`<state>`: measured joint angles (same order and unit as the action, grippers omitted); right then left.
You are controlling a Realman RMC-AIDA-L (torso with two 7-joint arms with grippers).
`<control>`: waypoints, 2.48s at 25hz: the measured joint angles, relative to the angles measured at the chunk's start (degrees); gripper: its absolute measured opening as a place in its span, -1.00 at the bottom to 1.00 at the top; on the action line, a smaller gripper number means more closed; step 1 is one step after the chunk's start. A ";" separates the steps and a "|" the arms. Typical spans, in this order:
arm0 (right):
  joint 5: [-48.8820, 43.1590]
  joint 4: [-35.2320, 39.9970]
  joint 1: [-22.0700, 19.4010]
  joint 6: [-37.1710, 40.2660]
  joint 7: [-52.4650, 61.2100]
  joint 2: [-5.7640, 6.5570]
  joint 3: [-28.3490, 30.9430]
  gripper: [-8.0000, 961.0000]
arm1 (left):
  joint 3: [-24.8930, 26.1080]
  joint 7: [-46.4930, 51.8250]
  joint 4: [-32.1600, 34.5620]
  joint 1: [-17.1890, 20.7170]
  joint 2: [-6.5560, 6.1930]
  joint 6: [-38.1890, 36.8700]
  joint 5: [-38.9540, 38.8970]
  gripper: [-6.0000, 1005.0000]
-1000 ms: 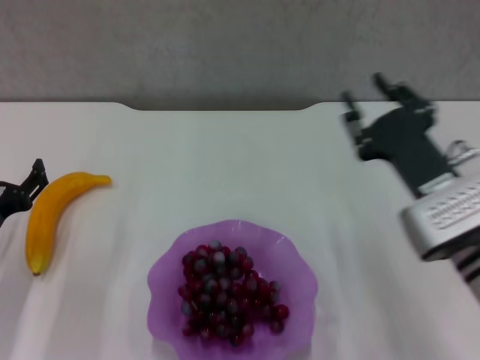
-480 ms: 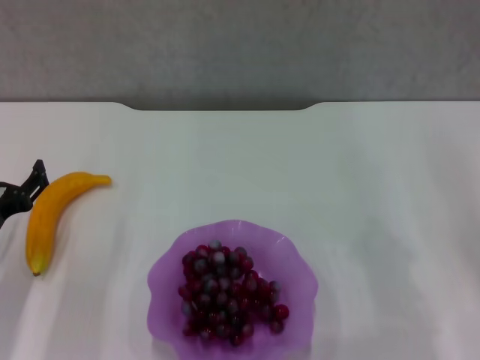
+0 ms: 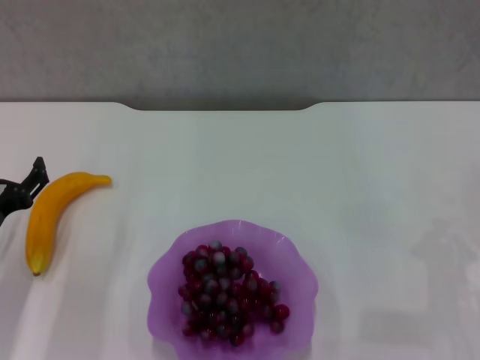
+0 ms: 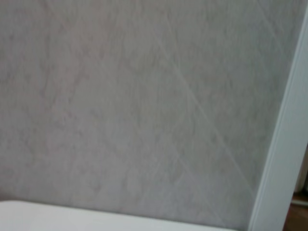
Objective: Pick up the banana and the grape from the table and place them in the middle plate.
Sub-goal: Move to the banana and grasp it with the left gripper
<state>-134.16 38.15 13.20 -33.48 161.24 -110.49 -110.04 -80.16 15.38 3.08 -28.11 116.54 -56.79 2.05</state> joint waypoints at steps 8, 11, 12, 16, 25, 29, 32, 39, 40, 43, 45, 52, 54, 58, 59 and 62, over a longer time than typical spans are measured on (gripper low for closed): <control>-0.03 2.33 -0.75 0.02 0.06 0.31 1.63 -0.99 | -0.18 0.00 0.24 -0.10 -0.02 0.02 0.10 0.78; -0.09 2.33 -0.80 0.01 0.07 0.25 1.64 -0.99 | -0.41 0.00 0.31 -0.11 -0.10 0.02 0.66 0.78; -0.12 2.27 -0.82 0.01 0.07 0.21 1.64 -0.99 | -0.41 0.00 0.36 -0.11 -0.13 0.02 1.20 0.78; -0.14 2.05 -0.97 0.01 0.09 0.01 1.67 -0.99 | -0.44 0.66 0.77 -0.11 -0.29 0.02 4.13 0.78; -0.23 1.89 -1.25 0.27 0.09 0.01 1.48 -0.99 | -0.53 10.30 6.52 0.52 -1.78 5.84 13.95 0.78; -0.30 1.78 -1.19 0.51 0.02 0.02 1.29 -0.99 | -0.53 15.34 13.10 1.53 -2.07 15.65 20.90 0.78; -0.32 1.58 -1.07 0.57 -0.01 0.01 1.19 -0.99 | -0.53 17.19 20.84 3.48 -0.97 24.99 25.74 0.78; -0.36 1.49 -0.83 0.60 -0.11 -0.06 0.97 -0.99 | -4.71 23.80 33.90 8.48 -0.70 34.69 31.96 0.78; -0.56 1.49 -0.81 0.61 -0.12 -0.08 0.97 -0.99 | -4.71 24.09 34.33 8.78 -0.74 34.76 32.11 0.78; -1.54 1.48 -0.75 0.61 -0.13 -0.29 1.07 -0.99 | -4.90 24.41 34.99 9.49 -0.71 34.98 32.38 0.78; -2.14 1.48 -0.73 0.62 -0.14 -0.52 1.24 -0.99 | -4.99 24.45 34.95 9.58 -0.61 35.05 32.56 0.78; -2.51 1.40 -0.70 0.62 -0.14 -0.82 1.40 -0.99 | -5.52 24.67 33.99 9.23 -0.30 37.14 33.04 0.78; -2.51 1.40 -0.65 0.61 -0.14 -0.83 1.41 -0.99 | -5.56 24.68 33.50 9.15 -0.28 37.33 33.05 0.78; -2.51 1.40 -0.63 0.61 -0.14 -0.92 1.35 -0.99 | -5.54 24.69 32.16 8.67 -0.26 37.70 33.07 0.78; -2.51 1.40 -0.63 0.61 -0.14 -0.93 1.28 -0.99 | -5.54 24.68 31.85 8.51 -0.26 37.87 33.08 0.78; -2.51 1.40 -0.63 0.58 -0.14 -0.99 1.13 -0.99 | -5.53 24.57 31.12 8.17 -0.26 38.10 33.11 0.78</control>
<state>-136.67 39.55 12.57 -32.89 161.10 -111.48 -108.92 -85.69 39.95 34.20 -19.94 116.28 -18.70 35.15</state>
